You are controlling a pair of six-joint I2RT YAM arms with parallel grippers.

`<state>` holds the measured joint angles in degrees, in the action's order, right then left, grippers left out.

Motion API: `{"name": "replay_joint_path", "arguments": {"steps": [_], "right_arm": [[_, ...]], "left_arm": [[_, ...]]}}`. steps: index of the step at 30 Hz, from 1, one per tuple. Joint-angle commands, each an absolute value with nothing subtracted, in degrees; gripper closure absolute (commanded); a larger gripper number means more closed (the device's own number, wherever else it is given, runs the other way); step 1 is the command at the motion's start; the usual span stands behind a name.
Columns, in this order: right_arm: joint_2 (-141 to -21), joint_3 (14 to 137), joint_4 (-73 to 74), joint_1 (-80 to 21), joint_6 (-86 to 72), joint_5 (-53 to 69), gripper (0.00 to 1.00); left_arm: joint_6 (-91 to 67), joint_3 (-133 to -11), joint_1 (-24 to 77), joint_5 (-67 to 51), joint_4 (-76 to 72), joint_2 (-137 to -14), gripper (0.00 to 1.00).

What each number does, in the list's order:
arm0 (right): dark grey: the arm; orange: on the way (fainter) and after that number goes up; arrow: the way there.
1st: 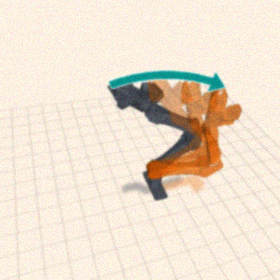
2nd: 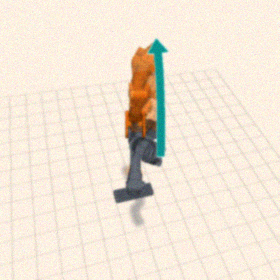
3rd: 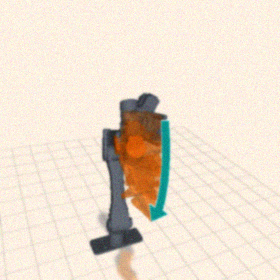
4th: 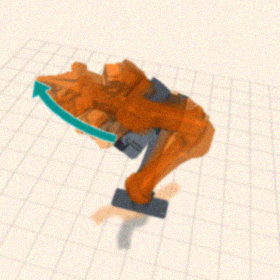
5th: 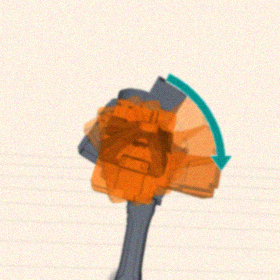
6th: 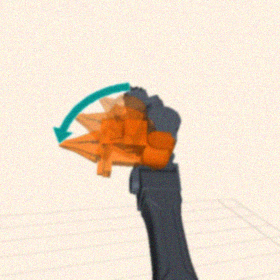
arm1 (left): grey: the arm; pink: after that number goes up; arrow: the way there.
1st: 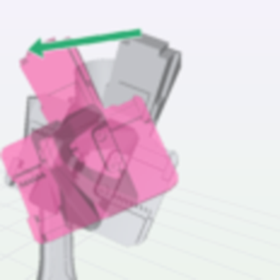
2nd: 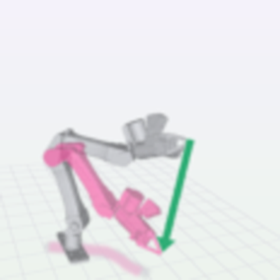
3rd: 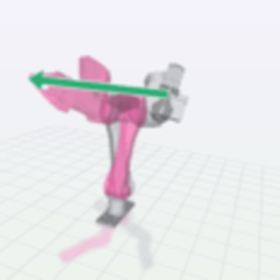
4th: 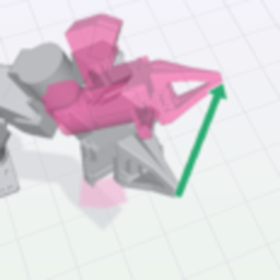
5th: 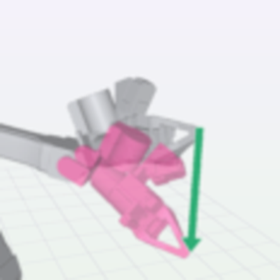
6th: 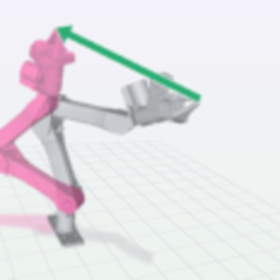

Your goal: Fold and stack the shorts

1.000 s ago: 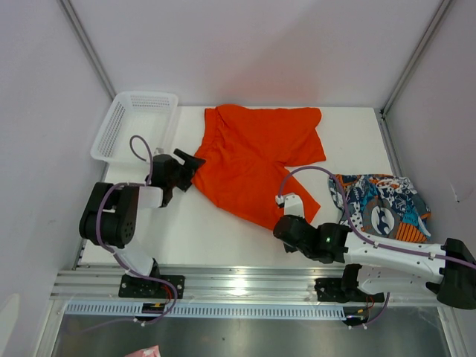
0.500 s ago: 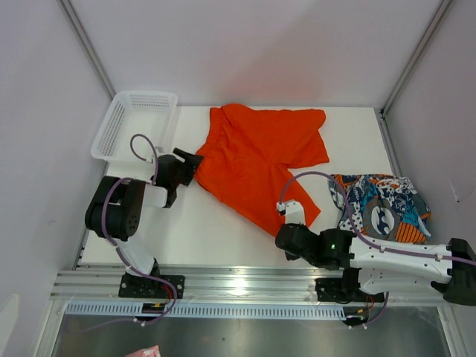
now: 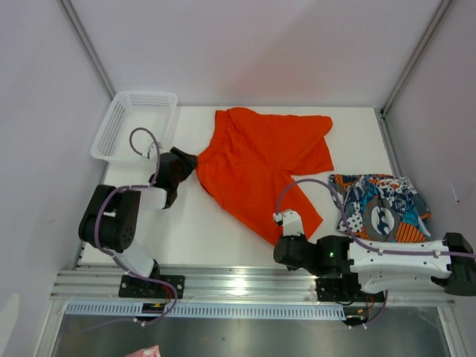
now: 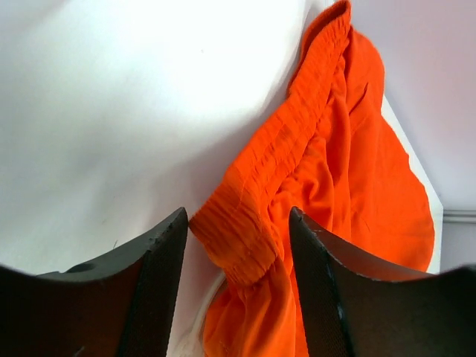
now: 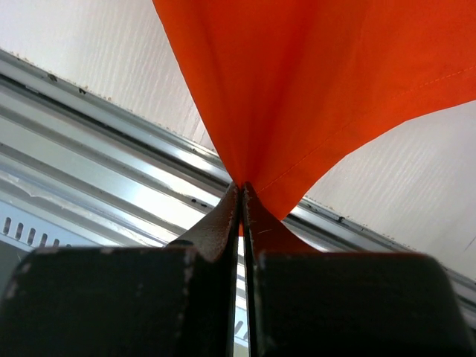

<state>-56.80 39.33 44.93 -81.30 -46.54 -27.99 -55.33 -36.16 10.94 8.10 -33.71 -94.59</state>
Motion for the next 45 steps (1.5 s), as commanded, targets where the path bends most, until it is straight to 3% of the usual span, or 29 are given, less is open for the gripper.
{"name": "replay_joint_path", "arguments": {"steps": [1, 5, 10, 12, 16, 23, 34, 45], "right_arm": [[-57.0, 39.4, 46.7, -83.3, -49.5, -30.0, 1.00], [-57.4, 39.2, 47.3, -85.1, -51.0, -30.7, 1.00], [-56.8, 38.9, 47.1, -85.5, -51.8, -31.4, 1.00], [-56.4, 38.8, 47.1, -85.5, -51.9, -31.5, 1.00], [-56.4, 38.1, 47.0, -85.5, -52.4, -32.2, 1.00], [-56.5, 37.7, 46.1, -85.4, -52.2, -32.9, 1.00], [-55.1, 37.3, 45.8, -85.3, -52.2, -33.4, 1.00], [-55.2, 37.5, 45.4, -85.3, -51.7, -32.9, 1.00]], "left_arm": [[-51.0, -36.2, 11.6, 12.5, -33.8, -91.1, 0.41], [-49.3, -36.8, 11.7, 13.0, -33.2, -89.9, 0.58], [-49.2, -36.4, 11.8, 10.6, -33.6, -90.1, 0.66], [-49.8, -36.0, 11.9, 10.1, -33.3, -89.8, 0.63], [-51.3, -35.4, 11.9, 13.2, -26.3, -84.4, 0.39], [-59.5, -32.3, 11.8, 8.4, -14.9, -77.0, 0.20], [-67.2, -29.6, 13.5, 1.1, -22.3, -83.7, 0.19], [-78.8, -27.2, 14.5, -0.7, -42.4, -96.5, 0.23]]}}
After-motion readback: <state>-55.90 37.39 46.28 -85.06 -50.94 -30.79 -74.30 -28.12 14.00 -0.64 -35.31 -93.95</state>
